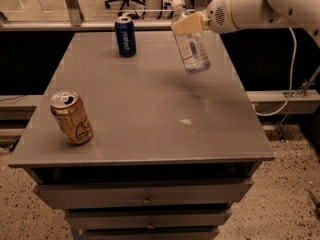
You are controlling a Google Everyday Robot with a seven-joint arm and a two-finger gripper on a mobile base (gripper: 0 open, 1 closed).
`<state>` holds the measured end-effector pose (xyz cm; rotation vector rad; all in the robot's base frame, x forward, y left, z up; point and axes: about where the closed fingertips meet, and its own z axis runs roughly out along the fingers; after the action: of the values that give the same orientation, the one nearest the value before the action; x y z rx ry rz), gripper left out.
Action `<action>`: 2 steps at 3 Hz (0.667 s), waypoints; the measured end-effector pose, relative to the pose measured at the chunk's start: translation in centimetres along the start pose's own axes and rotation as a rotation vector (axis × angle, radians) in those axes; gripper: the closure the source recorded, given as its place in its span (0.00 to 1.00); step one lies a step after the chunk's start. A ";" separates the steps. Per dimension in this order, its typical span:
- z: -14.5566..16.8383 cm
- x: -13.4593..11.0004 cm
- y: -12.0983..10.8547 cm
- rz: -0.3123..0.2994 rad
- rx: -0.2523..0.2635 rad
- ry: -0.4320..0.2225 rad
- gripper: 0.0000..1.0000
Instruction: Place blue plastic bottle upright
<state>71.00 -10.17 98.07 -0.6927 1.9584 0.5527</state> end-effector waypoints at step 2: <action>-1.6 -2.1 2.5 -0.205 -0.046 -0.143 1.00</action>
Offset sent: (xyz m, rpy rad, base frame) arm -0.0140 0.0053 0.0224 0.0283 -0.1474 0.0670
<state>69.15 -8.83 100.84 -0.8490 1.7229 0.5085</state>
